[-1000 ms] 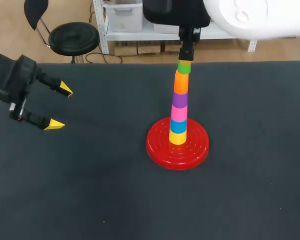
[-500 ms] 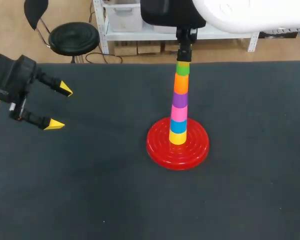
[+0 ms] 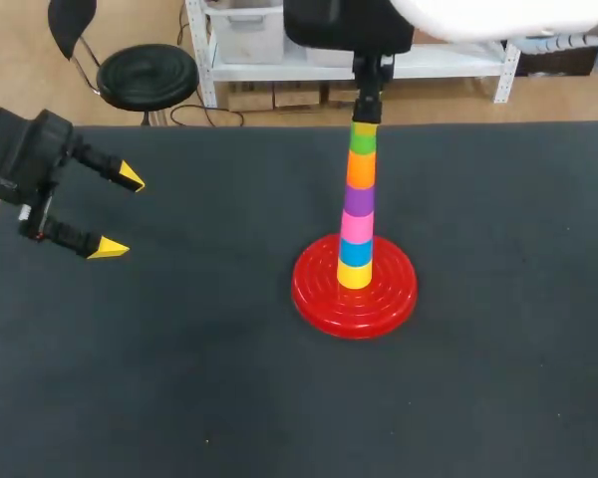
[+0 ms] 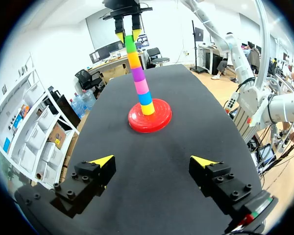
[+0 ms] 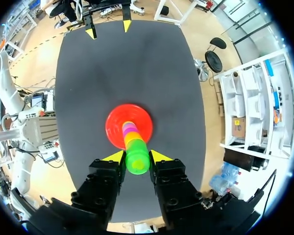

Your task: Pick up and stack the cylinders on the red base in this order: pink,purple,orange,green

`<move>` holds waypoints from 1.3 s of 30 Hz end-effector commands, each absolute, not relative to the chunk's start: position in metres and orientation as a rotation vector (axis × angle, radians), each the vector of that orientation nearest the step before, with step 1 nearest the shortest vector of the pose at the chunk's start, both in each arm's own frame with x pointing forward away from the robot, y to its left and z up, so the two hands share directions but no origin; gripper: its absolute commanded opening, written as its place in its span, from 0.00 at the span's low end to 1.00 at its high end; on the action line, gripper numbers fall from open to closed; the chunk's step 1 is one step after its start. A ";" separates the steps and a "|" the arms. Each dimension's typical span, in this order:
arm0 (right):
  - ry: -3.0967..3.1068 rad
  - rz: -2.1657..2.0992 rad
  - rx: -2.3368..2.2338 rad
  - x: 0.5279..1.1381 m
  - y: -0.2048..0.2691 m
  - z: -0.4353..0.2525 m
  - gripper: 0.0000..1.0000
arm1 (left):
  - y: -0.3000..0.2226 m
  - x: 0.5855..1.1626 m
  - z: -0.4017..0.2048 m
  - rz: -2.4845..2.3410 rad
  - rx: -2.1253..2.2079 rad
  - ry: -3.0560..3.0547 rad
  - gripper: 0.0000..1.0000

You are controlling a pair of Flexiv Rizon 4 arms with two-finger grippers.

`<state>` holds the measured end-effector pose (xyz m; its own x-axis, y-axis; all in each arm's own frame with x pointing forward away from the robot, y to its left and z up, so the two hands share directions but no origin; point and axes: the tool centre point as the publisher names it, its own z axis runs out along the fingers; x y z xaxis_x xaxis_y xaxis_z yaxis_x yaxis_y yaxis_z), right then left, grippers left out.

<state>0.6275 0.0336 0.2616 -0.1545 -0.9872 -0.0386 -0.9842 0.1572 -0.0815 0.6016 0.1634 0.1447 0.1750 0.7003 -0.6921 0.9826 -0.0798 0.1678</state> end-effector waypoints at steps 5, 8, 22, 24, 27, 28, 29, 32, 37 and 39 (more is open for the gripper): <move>2.355 -0.023 -2.012 0.633 0.030 0.254 0.00 | 0.165 0.601 0.144 -0.592 1.843 1.580 1.00; 2.369 -0.020 -2.037 0.632 0.031 0.250 0.00 | 0.165 0.601 0.144 -0.592 1.843 1.580 1.00; 2.349 -0.061 -2.011 0.627 0.033 0.252 1.00 | 0.165 0.601 0.144 -0.592 1.843 1.580 1.00; 2.341 -0.076 -2.008 0.625 0.033 0.255 1.00 | 0.165 0.601 0.144 -0.592 1.843 1.580 1.00; 2.327 -0.071 -2.003 0.622 0.034 0.258 1.00 | 0.165 0.601 0.144 -0.592 1.843 1.580 1.00; 2.320 -0.071 -1.995 0.621 0.034 0.260 1.00 | 0.165 0.601 0.144 -0.592 1.843 1.580 1.00; 2.317 -0.068 -1.993 0.621 0.033 0.261 1.00 | 0.165 0.601 0.144 -0.592 1.843 1.580 1.00; 2.308 -0.063 -1.962 0.621 0.029 0.266 1.00 | 0.165 0.601 0.144 -0.592 1.843 1.580 1.00; 2.333 -0.032 -1.878 0.623 0.011 0.269 1.00 | 0.165 0.601 0.144 -0.592 1.843 1.580 1.00; 2.331 -0.024 -1.844 0.623 0.005 0.269 1.00 | 0.165 0.601 0.144 -0.592 1.843 1.580 1.00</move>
<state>0.6305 0.0176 0.2718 -0.2225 -0.9730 -0.0615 -0.9696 0.2274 -0.0900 0.6016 0.1635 0.1447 0.1750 0.7004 -0.6920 0.9826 -0.0797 0.1678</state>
